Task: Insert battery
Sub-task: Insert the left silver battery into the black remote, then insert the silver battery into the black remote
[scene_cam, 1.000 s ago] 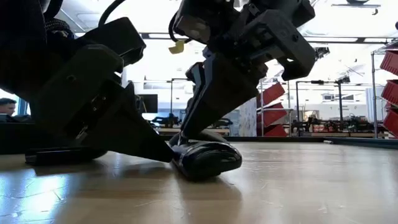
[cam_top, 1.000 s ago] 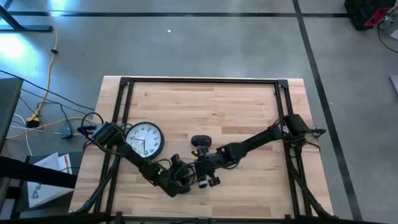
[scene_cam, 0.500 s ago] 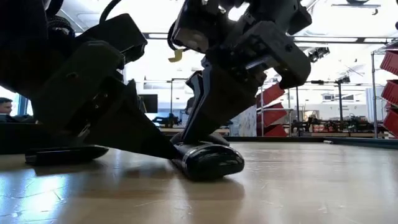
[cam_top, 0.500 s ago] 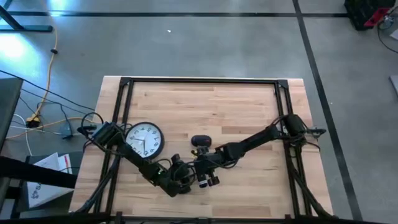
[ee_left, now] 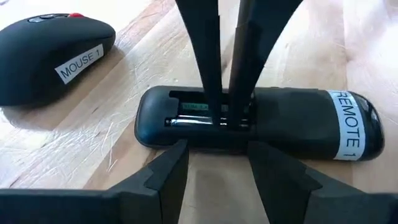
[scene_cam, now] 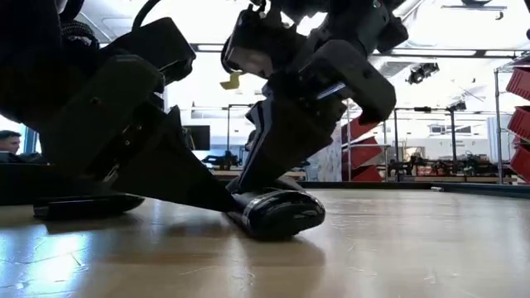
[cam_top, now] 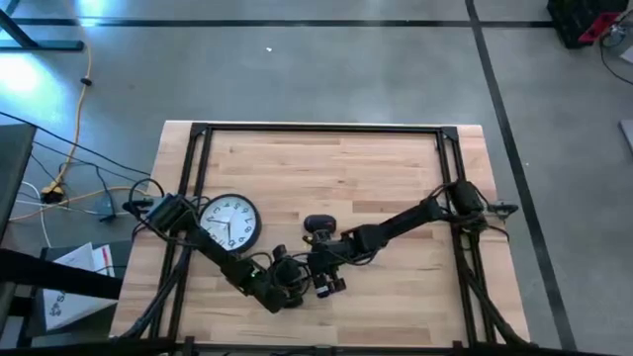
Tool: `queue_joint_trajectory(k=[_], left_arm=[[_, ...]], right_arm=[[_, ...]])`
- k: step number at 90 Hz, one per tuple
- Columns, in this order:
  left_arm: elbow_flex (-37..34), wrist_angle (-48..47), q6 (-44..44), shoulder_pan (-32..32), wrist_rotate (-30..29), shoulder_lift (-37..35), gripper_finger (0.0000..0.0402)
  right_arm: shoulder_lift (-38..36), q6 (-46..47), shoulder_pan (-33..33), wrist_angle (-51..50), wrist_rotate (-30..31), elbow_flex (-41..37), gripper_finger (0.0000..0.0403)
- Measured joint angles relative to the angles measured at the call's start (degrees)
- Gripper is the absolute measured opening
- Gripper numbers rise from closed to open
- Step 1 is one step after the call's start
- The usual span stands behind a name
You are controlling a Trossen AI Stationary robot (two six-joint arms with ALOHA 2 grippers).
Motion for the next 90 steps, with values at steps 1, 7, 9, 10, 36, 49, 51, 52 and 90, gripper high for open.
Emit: queue_joint_trajectory(k=[1, 7, 9, 10, 36, 49, 51, 52, 90], left_arm=[[0.0, -0.04, -0.01, 0.0, -0.01, 0.0, 0.0156], [0.0, -0.04, -0.01, -0.02, -0.12, 0.0, 0.0156], [0.0, -0.04, 0.01, -0.02, -0.1, 0.0, 0.0156], [0.0, -0.04, 0.01, -0.02, -0.09, -0.01, 0.0156], [0.02, -0.31, -0.12, -0.42, -0.14, -0.07, 0.0156], [0.02, -1.43, -0.12, -0.52, -0.01, -0.74, 0.0156], [0.02, -1.73, -0.12, -0.53, 0.02, -1.02, 0.0156], [0.02, -1.9, -0.12, -0.55, 0.03, -1.2, 0.0156], [0.02, -15.94, -0.19, -2.28, -9.2, -10.86, 0.0156]], right_arm=[[0.0, -0.01, 0.01, -0.01, 0.1, 0.01, 0.0001], [-0.13, 0.0, 0.15, 0.26, 0.7, -0.08, 0.0001], [-0.27, -0.04, 0.17, 0.23, 0.82, -0.11, 0.0001], [-0.3, -0.08, 0.17, 0.23, 0.82, -0.12, 0.0001], [-3.43, -0.64, 0.04, -0.91, 3.3, -0.45, 0.0001], [-8.09, -0.61, 0.04, -1.85, 5.57, -0.35, 0.0001], [-8.75, -0.62, 0.06, -2.39, 6.1, -0.32, 0.0001], [-9.09, -0.63, 0.05, -2.76, 6.47, -0.31, 0.0001], [-14.1, 13.57, -5.91, -27.14, 30.32, -0.31, 0.0001]])
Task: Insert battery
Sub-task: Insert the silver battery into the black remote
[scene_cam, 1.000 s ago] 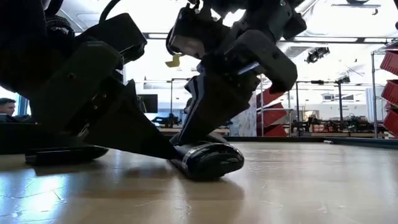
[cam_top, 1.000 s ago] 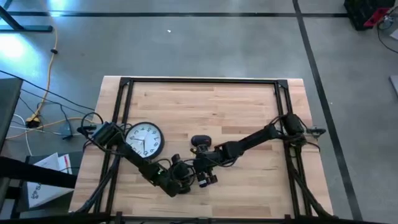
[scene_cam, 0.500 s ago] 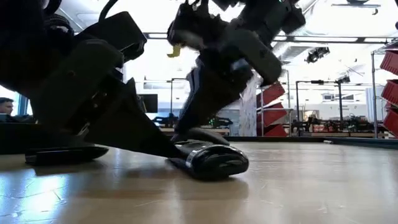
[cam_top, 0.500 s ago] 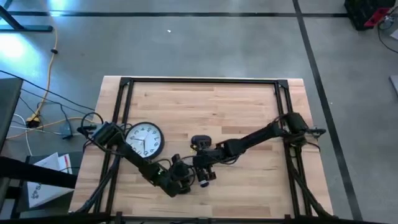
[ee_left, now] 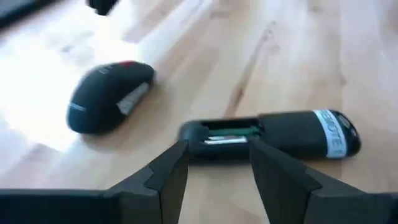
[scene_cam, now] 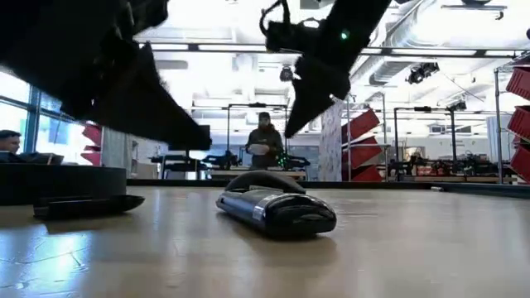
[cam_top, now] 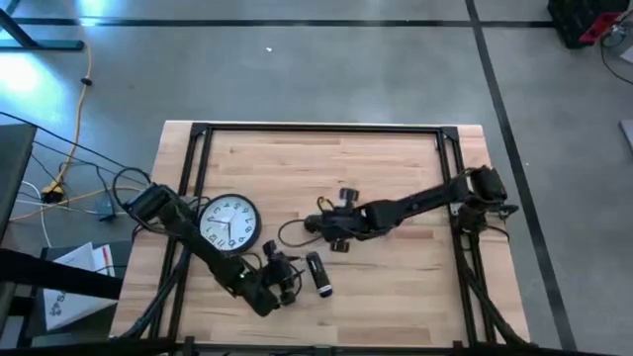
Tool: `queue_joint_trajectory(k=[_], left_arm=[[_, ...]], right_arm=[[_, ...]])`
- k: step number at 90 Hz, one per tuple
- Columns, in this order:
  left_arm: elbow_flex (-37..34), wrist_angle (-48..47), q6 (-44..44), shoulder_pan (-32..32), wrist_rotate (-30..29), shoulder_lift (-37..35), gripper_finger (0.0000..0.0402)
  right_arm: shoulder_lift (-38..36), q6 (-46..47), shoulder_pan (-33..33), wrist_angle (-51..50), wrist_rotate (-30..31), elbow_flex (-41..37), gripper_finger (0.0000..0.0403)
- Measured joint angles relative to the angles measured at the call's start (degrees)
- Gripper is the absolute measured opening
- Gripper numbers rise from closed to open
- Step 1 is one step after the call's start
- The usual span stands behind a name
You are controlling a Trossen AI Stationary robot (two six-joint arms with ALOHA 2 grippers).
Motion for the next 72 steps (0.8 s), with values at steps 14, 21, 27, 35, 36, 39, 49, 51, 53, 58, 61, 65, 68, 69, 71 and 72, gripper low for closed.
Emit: queue_joint_trajectory(k=[14, 21, 27, 35, 36, 39, 49, 51, 53, 58, 61, 65, 68, 69, 71, 72], left_arm=[[0.0, -5.07, 0.43, 2.28, -5.5, -5.84, 0.0156], [0.0, -6.65, 3.04, 3.4, -4.81, -8.11, 0.0156], [0.0, -7.23, 4.85, 4.23, -1.89, -9.44, 0.0156], [0.02, -8.41, 5.57, 4.88, 1.71, -9.73, 0.0156], [0.02, -8.7, 5.56, 4.89, 2.1, -9.7, 0.0156], [0.02, -9.73, 5.21, 4.88, 3.01, -9.5, 0.0156], [0.02, -15.03, 1.75, 4.86, 3.68, -8.95, 0.0156], [0.02, -16.2, 0.91, 4.86, 3.86, -8.91, 0.0156], [0.02, -17.48, 0.02, 4.86, 4.11, -8.89, 0.0156], [0.02, -20.65, -2.01, 5.05, 4.46, -8.88, 0.0156], [0.0, -22.09, -2.85, 5.37, 4.86, -8.88, 0.0156], [0.0, -23.15, -3.23, 6.13, 5.38, -8.89, 0.0156], [-0.01, -23.46, -2.93, 6.83, 5.66, -8.88, 0.0156], [0.0, -23.42, -2.7, 7.1, 5.82, -8.88, 0.0156], [0.0, -23.22, -2.16, 7.69, 6.32, -8.87, 0.0156], [0.0, -23.05, -1.78, 8.01, 6.69, -8.87, 0.0156]], right_arm=[[-0.63, 5.38, -3.76, -9.9, 6.57, 0.0, 0.0001], [-2.11, 6.93, -6.31, -13.74, 8.23, 0.0, 0.0001], [-3.51, 7.02, -8.82, -16.33, 8.35, 0.0, 0.0001], [-5.05, 5.95, -13.2, -18.75, 8.53, 0.0, 0.0001], [-5.19, 5.6, -13.77, -19.01, 8.55, -0.01, 0.0001], [-5.85, 3.86, -15.58, -19.15, 8.68, -0.4, 0.0001], [-8.36, -3.26, -22.79, -18.27, 7.09, -4.59, 0.0001], [-8.75, -5.01, -24.53, -18.0, 6.18, -5.54, 0.0001], [-9.1, -6.73, -26.33, -17.63, 5.2, -6.61, 0.0001], [-9.66, -11.25, -30.83, -17.34, 2.63, -9.03, 0.0001], [-9.7, -14.32, -33.46, -17.3, 1.79, -10.15, 0.0001], [-9.37, -18.28, -36.91, -17.23, 1.88, -11.38, 0.0002], [-8.67, -20.78, -39.18, -17.35, 2.42, -11.82, 0.0005], [-8.41, -21.49, -39.93, -17.35, 2.63, -11.88, 0.0006], [-7.85, -22.71, -41.41, -17.33, 2.9, -11.95, 0.0011], [-7.49, -23.27, -42.11, -17.33, 2.98, -11.96, 0.0013]])
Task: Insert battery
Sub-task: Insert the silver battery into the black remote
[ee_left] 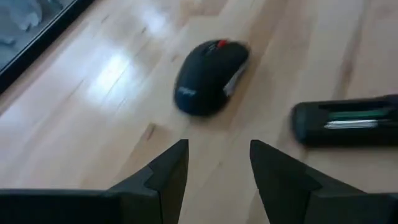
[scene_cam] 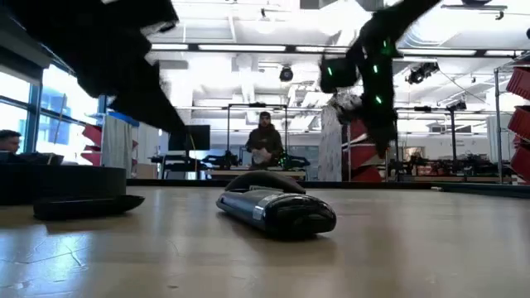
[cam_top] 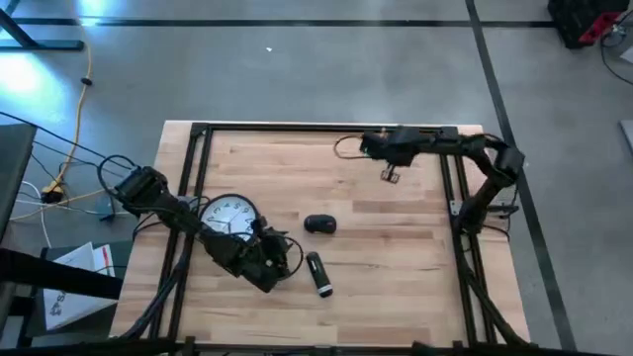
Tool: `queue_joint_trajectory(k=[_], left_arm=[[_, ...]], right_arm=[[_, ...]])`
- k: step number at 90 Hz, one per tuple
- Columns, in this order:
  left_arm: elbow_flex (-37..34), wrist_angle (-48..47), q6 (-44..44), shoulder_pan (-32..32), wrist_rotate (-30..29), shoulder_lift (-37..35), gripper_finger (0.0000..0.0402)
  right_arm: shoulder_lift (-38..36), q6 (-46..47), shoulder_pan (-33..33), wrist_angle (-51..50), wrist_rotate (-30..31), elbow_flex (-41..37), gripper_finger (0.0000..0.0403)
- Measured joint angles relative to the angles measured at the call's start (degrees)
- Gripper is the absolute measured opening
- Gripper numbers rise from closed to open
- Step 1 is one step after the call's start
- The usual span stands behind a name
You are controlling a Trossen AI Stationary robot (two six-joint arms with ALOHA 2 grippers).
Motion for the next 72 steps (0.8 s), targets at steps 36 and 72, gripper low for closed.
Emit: queue_joint_trajectory(k=[36, 72], left_arm=[[-0.01, 10.72, 18.12, 11.76, 9.56, 0.24, 0.0156], [-0.02, 13.52, 25.02, 17.65, 9.53, 0.28, 0.0156]], right_arm=[[12.51, -9.23, -17.84, -7.95, -1.16, 9.68, 0.0165], [21.82, -21.84, -25.17, -17.14, 3.79, 16.94, 0.0186]])
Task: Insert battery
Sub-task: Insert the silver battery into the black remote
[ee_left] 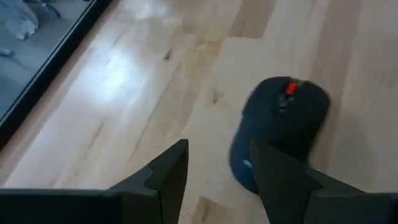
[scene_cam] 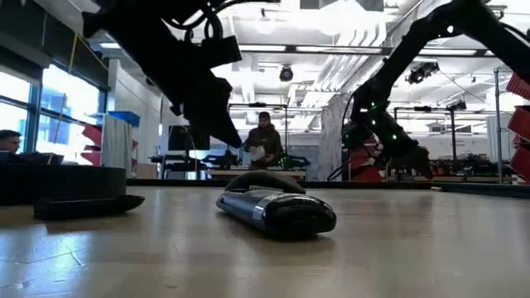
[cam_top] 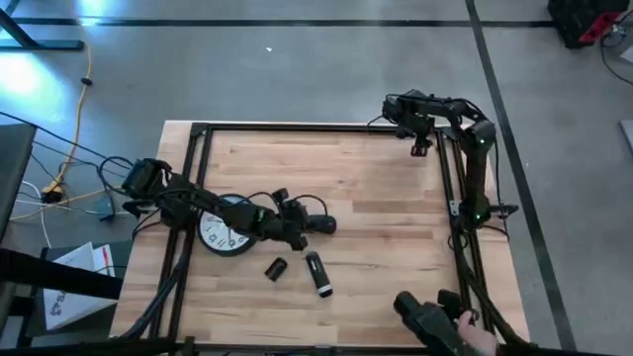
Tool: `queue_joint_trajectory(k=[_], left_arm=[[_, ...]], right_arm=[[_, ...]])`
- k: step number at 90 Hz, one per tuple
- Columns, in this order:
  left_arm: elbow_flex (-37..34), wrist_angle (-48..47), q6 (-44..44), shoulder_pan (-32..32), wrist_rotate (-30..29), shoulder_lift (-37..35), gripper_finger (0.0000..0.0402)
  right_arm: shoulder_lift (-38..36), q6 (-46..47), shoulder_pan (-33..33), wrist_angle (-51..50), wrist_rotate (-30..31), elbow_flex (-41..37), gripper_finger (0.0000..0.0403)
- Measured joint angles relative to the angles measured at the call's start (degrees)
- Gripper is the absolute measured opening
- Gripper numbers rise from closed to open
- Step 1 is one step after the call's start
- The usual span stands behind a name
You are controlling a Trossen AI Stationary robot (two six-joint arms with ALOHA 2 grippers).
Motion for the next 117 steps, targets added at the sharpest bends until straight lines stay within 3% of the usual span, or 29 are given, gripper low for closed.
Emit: queue_joint_trajectory(k=[15, 46, 72, 81, 117], left_arm=[[0.0, -1.89, -0.05, 1.36, -0.18, 0.0, 0.0156], [0.0, -2.25, 1.27, 4.15, 0.0, 0.0, 0.0156], [0.0, 0.47, 3.95, 7.97, 2.6, 0.0, 0.0156], [0.0, 2.38, 5.81, 8.73, 2.64, 0.0, 0.0156], [0.0, 3.35, 7.52, 9.62, 2.76, 0.0, 0.0156]], right_arm=[[1.37, -6.49, -1.17, 0.63, -0.37, -0.16, 0.0186], [4.78, -10.17, -1.65, 1.49, 1.84, -0.18, 0.0191], [4.84, -10.85, -2.11, 1.81, 3.22, -0.2, 0.0296], [4.84, -10.95, -2.34, 1.97, 3.19, -0.2, 0.0317], [4.84, -11.14, -2.03, 1.11, 2.08, -0.2, 0.0304]])
